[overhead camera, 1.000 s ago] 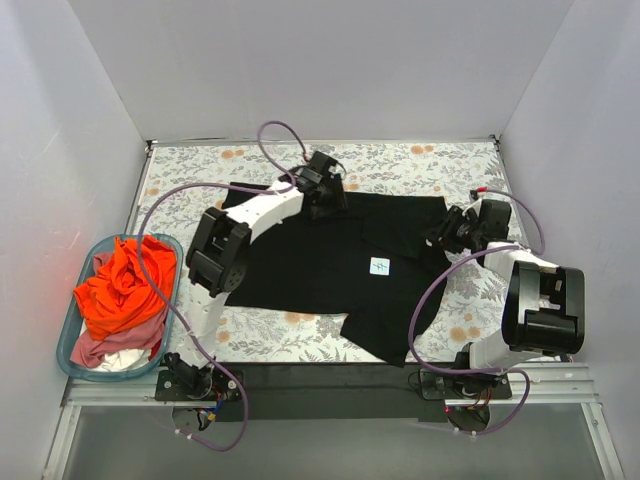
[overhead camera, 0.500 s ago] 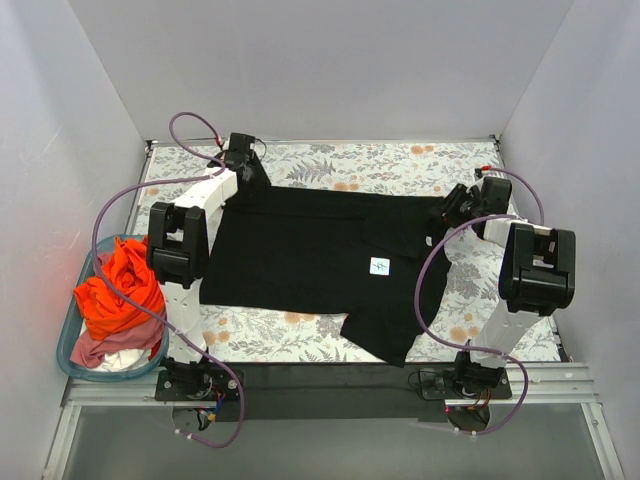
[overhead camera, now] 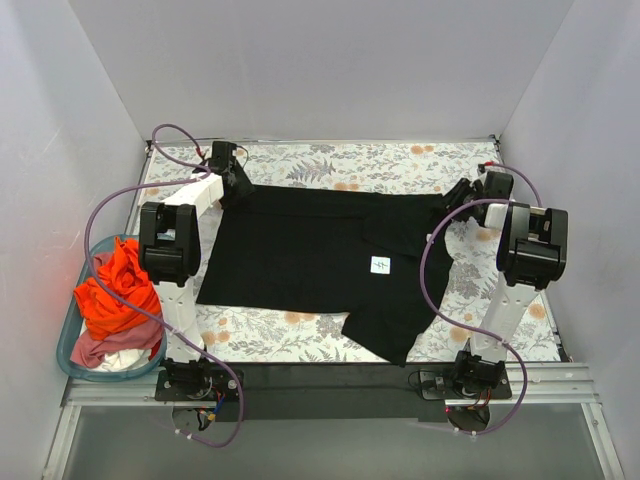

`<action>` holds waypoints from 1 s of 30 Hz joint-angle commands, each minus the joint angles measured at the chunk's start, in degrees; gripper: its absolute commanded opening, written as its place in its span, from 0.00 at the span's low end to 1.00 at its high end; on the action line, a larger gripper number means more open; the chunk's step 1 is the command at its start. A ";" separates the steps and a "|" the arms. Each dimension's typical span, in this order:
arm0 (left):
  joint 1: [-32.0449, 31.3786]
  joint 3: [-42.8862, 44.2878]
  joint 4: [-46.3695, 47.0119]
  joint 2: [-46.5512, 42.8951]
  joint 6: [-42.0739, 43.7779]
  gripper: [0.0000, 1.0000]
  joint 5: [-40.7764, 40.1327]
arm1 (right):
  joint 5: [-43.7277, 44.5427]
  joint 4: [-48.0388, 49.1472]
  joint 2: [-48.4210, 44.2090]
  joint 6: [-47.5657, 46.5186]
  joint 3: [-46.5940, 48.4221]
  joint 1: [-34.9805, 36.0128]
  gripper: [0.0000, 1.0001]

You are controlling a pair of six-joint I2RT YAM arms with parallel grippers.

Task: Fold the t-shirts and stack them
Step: Fold the tshirt

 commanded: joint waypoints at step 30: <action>9.00 -7.53 6.03 -4.03 -1.93 0.41 1.99 | -6.24 2.10 -18.16 -0.70 -14.73 0.24 0.40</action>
